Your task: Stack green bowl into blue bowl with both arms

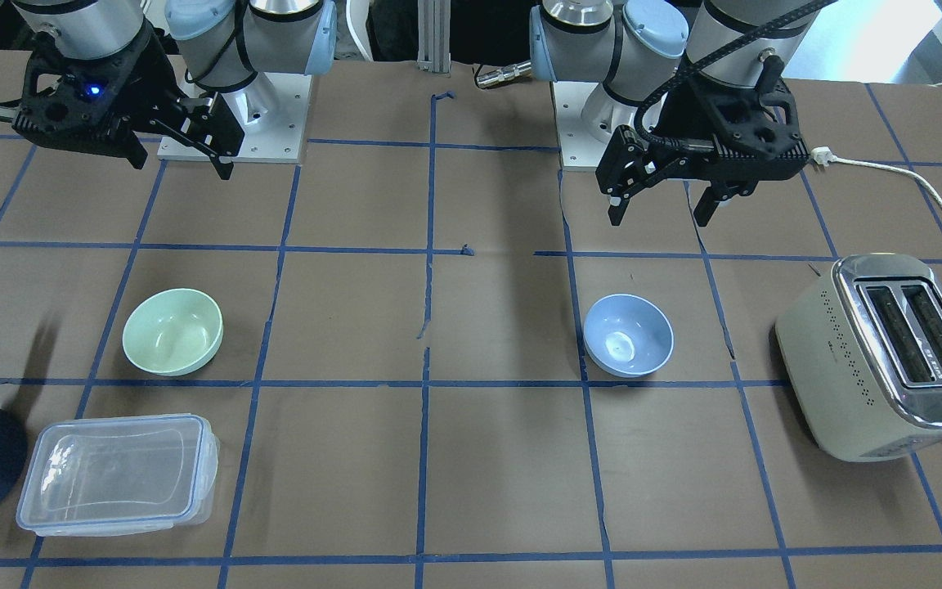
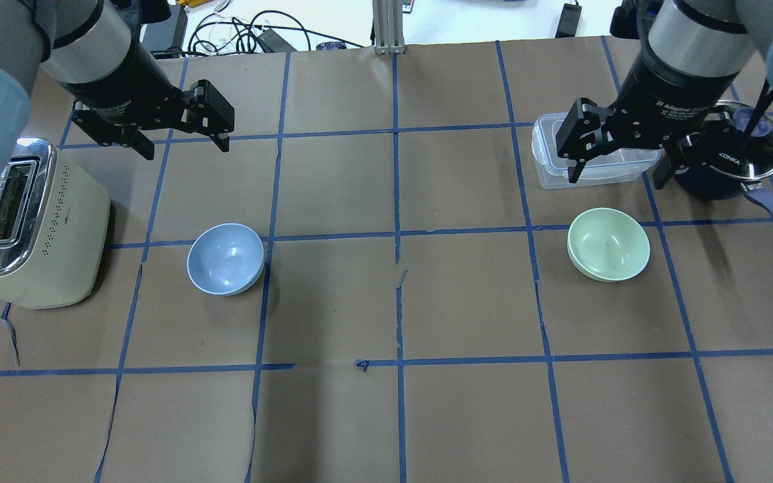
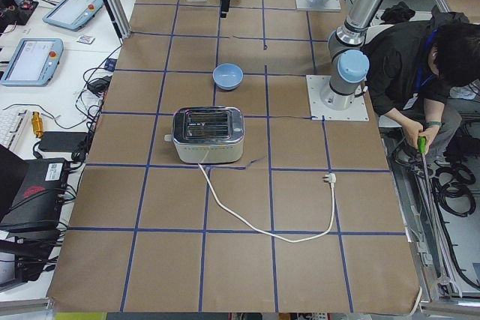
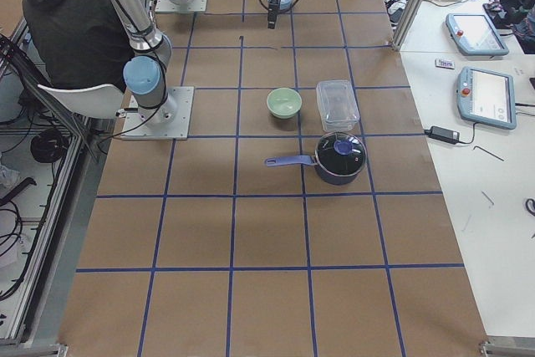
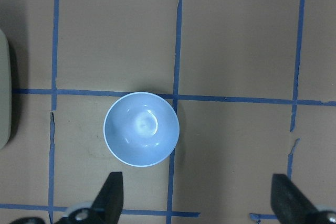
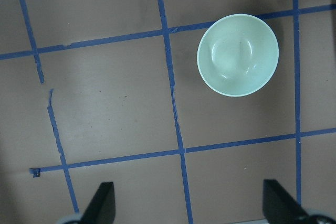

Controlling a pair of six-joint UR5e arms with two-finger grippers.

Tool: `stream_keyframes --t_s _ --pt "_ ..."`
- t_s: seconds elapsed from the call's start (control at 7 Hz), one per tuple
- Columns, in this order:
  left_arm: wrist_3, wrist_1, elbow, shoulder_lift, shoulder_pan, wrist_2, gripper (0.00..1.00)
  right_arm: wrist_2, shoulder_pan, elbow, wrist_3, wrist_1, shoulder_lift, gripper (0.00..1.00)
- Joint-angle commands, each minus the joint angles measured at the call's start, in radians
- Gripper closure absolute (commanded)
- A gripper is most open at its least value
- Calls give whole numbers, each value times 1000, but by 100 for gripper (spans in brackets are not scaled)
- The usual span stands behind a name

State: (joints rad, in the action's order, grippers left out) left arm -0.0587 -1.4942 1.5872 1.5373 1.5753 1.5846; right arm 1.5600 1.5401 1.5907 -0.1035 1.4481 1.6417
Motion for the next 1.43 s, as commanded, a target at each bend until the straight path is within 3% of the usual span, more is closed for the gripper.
stream_keyframes --t_s 0.0,0.43,0.71,1.29 --pt "0 0 0 0 0 0 0 0 0 2 -1 3 -2 0" --pt "-1 0 -1 3 0 0 0 0 2 3 -2 37 0 0" --pt "2 0 -1 3 -1 2 0 0 3 55 -4 99 15 0" --pt "3 -1 0 -2 -1 0 0 0 2 55 -5 94 30 0"
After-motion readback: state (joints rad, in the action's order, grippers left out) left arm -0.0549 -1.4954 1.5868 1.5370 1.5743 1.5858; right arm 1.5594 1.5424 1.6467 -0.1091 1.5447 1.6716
